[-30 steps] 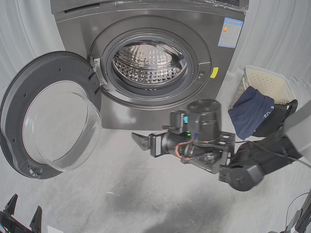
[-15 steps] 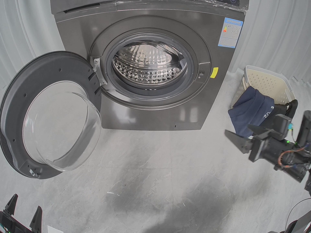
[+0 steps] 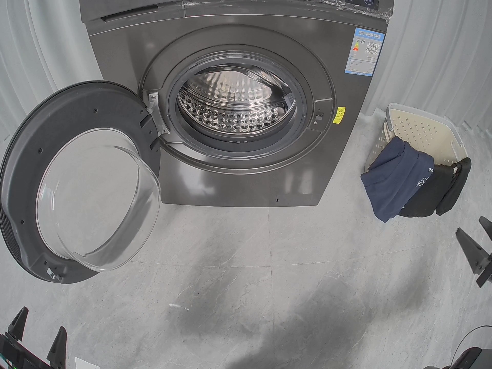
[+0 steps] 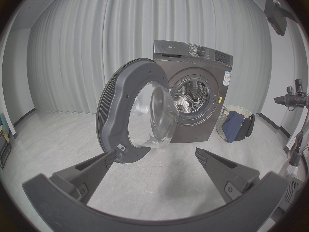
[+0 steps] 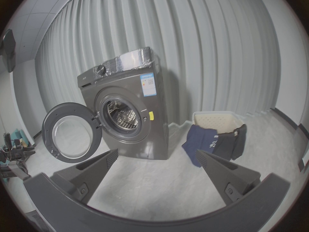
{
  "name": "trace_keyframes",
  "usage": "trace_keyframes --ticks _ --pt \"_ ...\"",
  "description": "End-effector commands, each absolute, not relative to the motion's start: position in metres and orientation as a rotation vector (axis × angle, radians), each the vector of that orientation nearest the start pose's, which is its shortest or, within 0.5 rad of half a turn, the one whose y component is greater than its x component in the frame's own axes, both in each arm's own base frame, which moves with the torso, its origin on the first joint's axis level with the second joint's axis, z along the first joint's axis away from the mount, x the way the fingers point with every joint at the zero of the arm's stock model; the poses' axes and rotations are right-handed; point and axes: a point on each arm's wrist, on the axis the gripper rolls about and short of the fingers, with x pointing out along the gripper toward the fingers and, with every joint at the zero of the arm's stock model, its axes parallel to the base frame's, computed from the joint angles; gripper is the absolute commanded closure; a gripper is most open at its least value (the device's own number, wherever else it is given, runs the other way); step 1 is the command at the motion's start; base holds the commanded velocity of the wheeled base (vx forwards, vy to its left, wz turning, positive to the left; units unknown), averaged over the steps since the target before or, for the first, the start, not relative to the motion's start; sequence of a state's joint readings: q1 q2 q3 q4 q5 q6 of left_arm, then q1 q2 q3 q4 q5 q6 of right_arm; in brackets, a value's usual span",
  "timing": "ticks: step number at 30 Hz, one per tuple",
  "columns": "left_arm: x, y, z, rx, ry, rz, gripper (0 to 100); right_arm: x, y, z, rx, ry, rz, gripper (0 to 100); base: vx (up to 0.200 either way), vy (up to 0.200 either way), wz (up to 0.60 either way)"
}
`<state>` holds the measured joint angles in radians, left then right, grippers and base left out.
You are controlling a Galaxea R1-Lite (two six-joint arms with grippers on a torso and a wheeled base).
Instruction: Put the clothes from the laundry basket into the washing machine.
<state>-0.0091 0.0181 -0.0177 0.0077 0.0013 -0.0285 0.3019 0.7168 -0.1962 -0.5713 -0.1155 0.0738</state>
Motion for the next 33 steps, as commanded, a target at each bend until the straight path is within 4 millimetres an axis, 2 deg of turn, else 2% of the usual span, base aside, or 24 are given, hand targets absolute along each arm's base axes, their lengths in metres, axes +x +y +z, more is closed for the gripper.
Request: trace_keyframes --ticks 1,4,9,16,20,23,26,33 --pt "-0.022 0.000 0.076 -0.029 0.014 -0.007 0 0.028 0.003 0.180 0.088 -0.187 0.105 0 0.000 0.000 0.00" --pt "-0.022 0.000 0.076 -0.029 0.014 -0.007 0 0.023 0.002 0.177 0.087 -0.205 0.078 0 0.000 0.000 0.00" --pt "-0.022 0.000 0.076 -0.029 0.014 -0.007 0 0.014 -0.001 0.148 0.077 -0.183 0.010 0 0.000 0.000 0.00" --pt "-0.023 0.000 0.076 -0.034 0.011 -0.003 0 0.006 -0.002 0.129 0.075 -0.175 -0.010 0 0.000 0.000 0.00" --pt "-0.023 0.000 0.076 -0.031 0.011 -0.003 0 -0.013 -0.002 0.098 0.029 -0.084 -0.068 0 0.000 0.000 0.00" --pt "-0.023 0.000 0.076 -0.032 0.011 -0.003 0 -0.023 -0.001 0.078 0.008 -0.023 -0.037 0 0.000 0.000 0.00" --pt "-0.023 0.000 0.076 -0.032 0.011 -0.001 0 -0.023 0.000 0.077 0.022 -0.011 -0.020 0 0.000 0.000 0.00" --pt "-0.023 0.000 0.076 -0.032 0.011 -0.003 0 -0.022 0.000 0.076 -0.014 0.002 -0.006 0 0.000 -0.200 0.00"
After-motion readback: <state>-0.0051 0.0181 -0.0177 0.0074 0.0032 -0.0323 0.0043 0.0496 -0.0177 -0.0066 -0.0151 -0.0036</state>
